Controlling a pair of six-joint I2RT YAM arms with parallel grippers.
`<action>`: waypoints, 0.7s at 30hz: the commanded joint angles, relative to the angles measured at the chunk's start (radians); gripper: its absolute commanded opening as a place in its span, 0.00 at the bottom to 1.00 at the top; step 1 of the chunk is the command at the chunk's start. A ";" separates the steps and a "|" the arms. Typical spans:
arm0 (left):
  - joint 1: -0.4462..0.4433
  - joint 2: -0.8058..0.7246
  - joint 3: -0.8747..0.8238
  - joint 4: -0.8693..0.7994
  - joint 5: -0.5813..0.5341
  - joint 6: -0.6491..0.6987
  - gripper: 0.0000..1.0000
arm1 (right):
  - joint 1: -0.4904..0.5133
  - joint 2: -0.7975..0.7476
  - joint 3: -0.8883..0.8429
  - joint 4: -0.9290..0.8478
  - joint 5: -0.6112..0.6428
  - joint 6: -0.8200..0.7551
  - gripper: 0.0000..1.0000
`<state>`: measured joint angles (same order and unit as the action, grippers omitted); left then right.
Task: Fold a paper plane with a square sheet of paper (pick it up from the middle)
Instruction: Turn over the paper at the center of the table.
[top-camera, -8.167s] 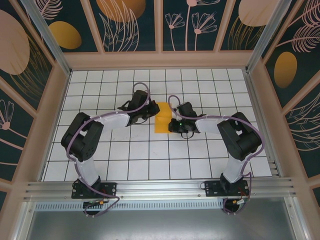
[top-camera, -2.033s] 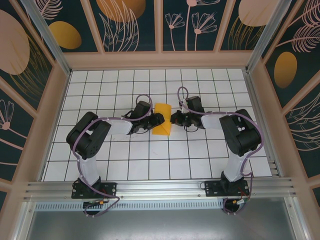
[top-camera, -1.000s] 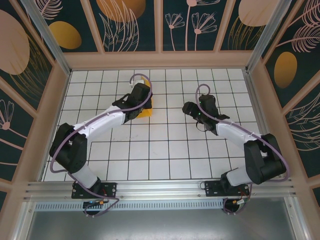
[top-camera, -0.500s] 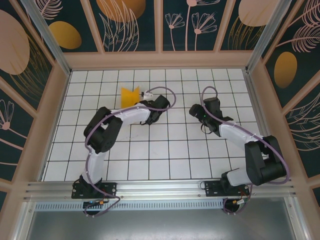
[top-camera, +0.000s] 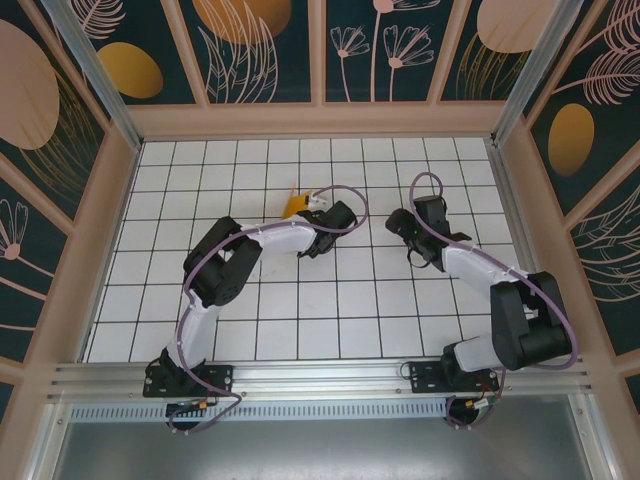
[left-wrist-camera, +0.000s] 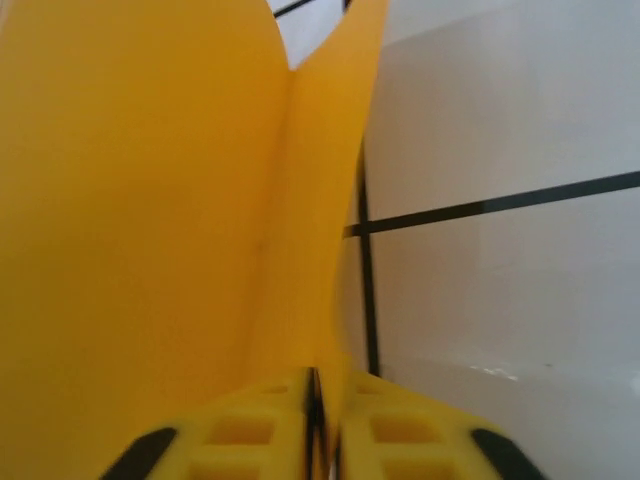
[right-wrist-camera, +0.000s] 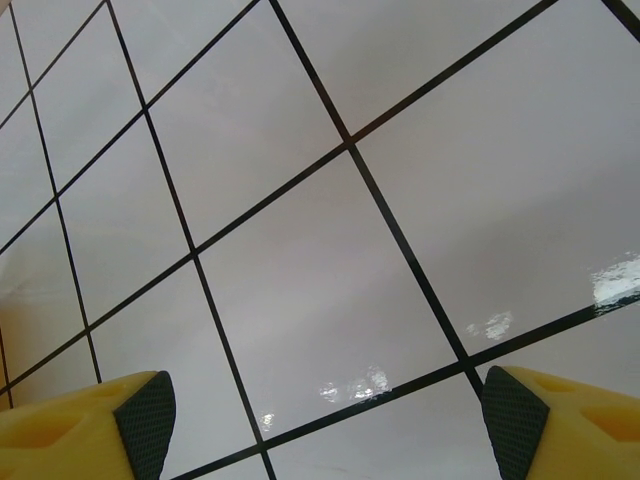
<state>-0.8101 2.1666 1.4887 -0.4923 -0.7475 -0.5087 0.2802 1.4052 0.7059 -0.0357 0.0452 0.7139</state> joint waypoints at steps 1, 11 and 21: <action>0.002 -0.004 -0.015 0.051 0.107 0.002 0.25 | -0.013 -0.021 0.014 -0.027 -0.004 0.007 0.83; 0.003 -0.357 -0.200 0.334 0.616 -0.033 0.61 | -0.018 -0.037 0.080 -0.043 -0.047 -0.049 0.83; 0.151 -0.594 -0.448 0.463 0.628 -0.186 0.58 | 0.083 0.067 0.202 0.049 -0.248 -0.102 0.77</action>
<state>-0.7269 1.5848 1.1164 -0.0692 -0.1493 -0.6159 0.3096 1.4239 0.8436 -0.0441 -0.1219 0.6434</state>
